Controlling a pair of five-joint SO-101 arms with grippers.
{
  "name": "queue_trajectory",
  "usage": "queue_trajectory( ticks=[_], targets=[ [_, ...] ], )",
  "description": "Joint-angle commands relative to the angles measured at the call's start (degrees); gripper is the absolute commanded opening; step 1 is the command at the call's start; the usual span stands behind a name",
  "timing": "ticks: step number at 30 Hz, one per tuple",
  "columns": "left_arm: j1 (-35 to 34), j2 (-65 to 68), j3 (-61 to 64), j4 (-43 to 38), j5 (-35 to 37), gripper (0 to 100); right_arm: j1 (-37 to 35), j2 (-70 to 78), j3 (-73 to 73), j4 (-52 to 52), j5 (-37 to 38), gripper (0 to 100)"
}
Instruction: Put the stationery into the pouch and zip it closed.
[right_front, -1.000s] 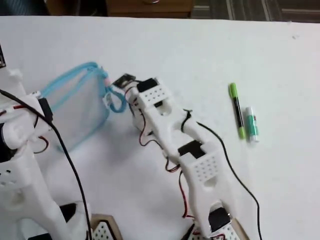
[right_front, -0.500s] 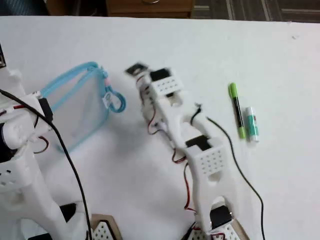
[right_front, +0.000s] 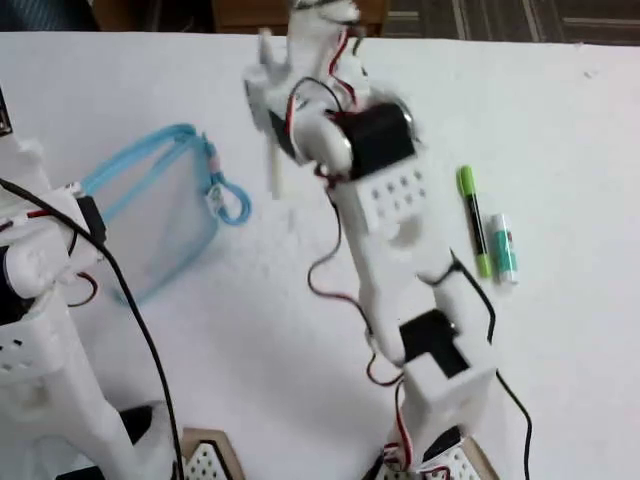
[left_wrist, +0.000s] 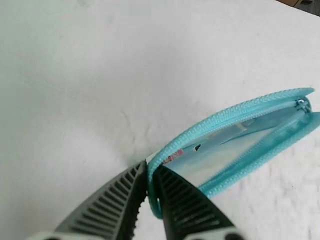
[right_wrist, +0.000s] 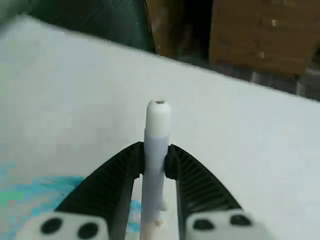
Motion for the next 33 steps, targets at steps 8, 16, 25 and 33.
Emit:
queue_trajectory(
  ticks=[8, 16, 25, 33],
  targets=[
    [-0.40, -0.04, -0.79, 0.00, 0.18, 2, -11.03, -3.91, -13.36, -17.63, -13.98, 1.7],
    [-0.40, -0.04, -0.79, 0.00, 0.18, 2, -12.44, -3.03, -3.60, -12.35, -13.89, 1.7],
    [-0.40, -0.04, -0.79, 0.00, 0.18, 2, -12.53, -3.12, 0.09, -10.42, -13.89, 1.7],
    [-0.22, -0.04, -0.79, -0.09, 0.18, 2, -13.93, -1.45, 7.03, -6.64, -7.82, 2.6]
  ],
)
